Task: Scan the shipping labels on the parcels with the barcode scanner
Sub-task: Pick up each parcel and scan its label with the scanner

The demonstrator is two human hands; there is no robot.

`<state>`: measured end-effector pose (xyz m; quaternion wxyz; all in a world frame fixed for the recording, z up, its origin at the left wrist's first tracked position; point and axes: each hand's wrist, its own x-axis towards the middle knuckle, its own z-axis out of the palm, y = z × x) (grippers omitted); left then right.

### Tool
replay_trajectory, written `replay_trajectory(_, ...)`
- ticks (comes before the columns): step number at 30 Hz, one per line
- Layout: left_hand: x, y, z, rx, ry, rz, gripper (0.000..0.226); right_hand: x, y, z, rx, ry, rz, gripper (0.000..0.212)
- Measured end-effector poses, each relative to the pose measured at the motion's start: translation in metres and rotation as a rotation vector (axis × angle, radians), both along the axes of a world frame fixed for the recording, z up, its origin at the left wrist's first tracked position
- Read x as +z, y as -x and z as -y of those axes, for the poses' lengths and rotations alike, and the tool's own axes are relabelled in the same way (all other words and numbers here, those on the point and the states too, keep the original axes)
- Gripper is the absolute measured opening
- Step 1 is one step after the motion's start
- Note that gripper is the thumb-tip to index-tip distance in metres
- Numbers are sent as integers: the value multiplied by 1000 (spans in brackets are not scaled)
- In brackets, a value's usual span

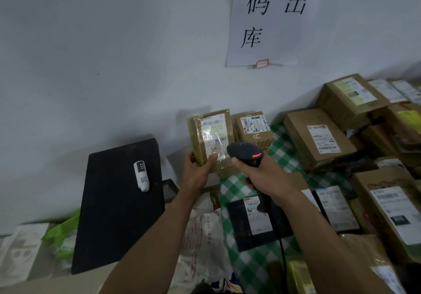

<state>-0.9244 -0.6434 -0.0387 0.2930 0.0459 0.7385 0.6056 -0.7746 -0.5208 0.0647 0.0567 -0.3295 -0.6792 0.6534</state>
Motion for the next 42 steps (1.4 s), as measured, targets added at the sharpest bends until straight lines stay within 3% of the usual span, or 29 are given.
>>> replay_trajectory(11,-4,3,0,71,38,-60,91,1,-9,-5,78,-3,77,17)
replay_trajectory(30,-2,-5,9,46,12,-71,91,-10,-19,-6,-7,120,32,14)
replay_trajectory(33,-3,-15,14,-36,-32,-31,84,-15,-27,-12,-79,111,47,17)
replay_trajectory(37,-26,-45,21,-193,-23,102,93,-24,-36,-21,-165,67,52,13)
replay_trajectory(42,-56,-85,18,-354,58,315,55,-39,-41,-22,-144,70,102,7)
